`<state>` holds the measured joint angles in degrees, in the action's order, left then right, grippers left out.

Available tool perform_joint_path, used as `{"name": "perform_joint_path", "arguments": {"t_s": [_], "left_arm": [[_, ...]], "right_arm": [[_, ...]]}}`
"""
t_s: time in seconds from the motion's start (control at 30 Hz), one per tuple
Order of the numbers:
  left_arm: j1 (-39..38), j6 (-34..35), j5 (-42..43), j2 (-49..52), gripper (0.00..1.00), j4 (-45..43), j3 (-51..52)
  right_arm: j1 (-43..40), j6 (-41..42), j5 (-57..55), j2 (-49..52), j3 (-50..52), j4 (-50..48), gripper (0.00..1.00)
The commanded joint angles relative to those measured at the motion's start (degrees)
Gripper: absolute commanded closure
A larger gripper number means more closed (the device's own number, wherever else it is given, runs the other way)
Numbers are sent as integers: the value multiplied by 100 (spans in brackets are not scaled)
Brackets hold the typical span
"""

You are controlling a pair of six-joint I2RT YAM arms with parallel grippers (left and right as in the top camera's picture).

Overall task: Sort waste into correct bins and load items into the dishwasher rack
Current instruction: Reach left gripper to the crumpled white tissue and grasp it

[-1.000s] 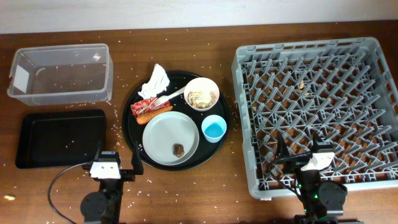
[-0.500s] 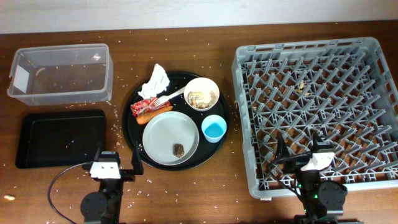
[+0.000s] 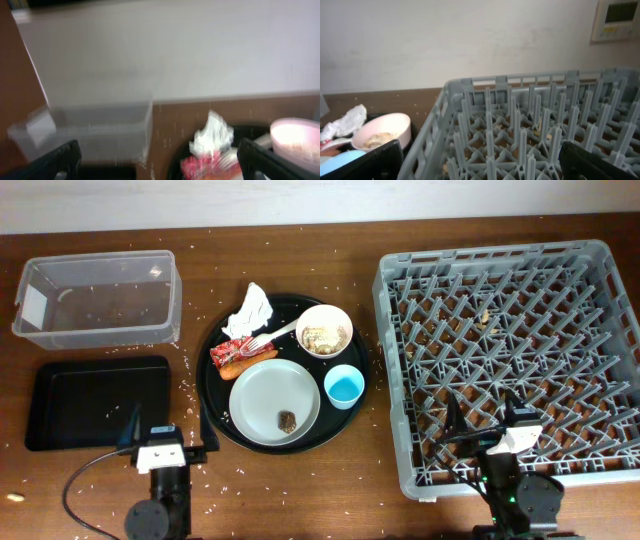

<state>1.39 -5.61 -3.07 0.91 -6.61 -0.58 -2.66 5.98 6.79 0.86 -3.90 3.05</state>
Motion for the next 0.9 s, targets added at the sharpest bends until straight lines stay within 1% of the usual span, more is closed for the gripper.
{"name": "perform_joint_path", "arguments": {"t_s": [0.0, 0.1, 0.13, 0.2, 0.27, 0.3, 0.37, 0.4, 0.43, 0.5, 0.57, 0.63, 0.67, 0.7, 0.8, 0.83, 0.87], "left_arm": [[-22, -101, 249, 155, 1, -452, -260], [-22, -144, 293, 911, 1, -450, -979], [-22, -146, 293, 1366, 1, -450, -1379], [-22, -356, 605, 2352, 1, -426, -2223], [-22, -358, 968, 3106, 1, -302, -2911], [-22, -356, 1220, 3882, 1, -26, -3661], [-24, -354, 1587, 5121, 1, 756, -4990], [-28, -354, 1762, 5661, 1, 1169, -5582], [-52, -354, 1902, 6245, 1, 1679, -6255], [-251, -358, 1895, 7735, 1, 2916, -7960], [-476, -492, 1895, 8767, 1, 3762, -9117], [-726, -645, 1895, 9683, 1, 4424, -10015], [-831, -647, 1899, 10063, 1, 4535, -10242], [-898, -649, 1875, 10312, 1, 4524, -10257], [-988, -586, 1873, 10813, 1, 4747, -10255], [-986, -590, 1781, 11020, 1, 4824, -10255], [-986, -588, 1473, 11169, 1, 4822, -10255]], "right_arm": [[-37, -181, 33, 251, -1104, 221, 1], [-37, -280, 31, 977, -2107, 647, 1], [-37, -280, 33, 1366, -2542, 859, 2], [-37, -280, 33, 2114, -3327, 1276, 1], [-37, -280, 35, 2647, -3884, 1644, 1], [-37, -278, 57, 3171, -4481, 2114, 1], [-37, -280, 55, 4033, -5493, 3038, 2], [-37, -280, 55, 4317, -5816, 3338, 1], [-37, -280, 52, 4706, -6249, 3746, 2], [-37, -280, 55, 5528, -7095, 4533, 1], [-37, -278, 55, 6035, -7493, 4887, 1], [-37, -251, 57, 6435, -7567, 4905, 1], [-37, -254, 138, 6642, -7567, 4905, 1], [-37, -254, 341, 6815, -7567, 4907, 1], [-37, -254, 975, 7195, -7567, 4907, 1], [-37, -256, 1056, 7342, -7567, 4909, 1], [-37, -254, 1117, 7429, -7567, 4916, 1]]}}
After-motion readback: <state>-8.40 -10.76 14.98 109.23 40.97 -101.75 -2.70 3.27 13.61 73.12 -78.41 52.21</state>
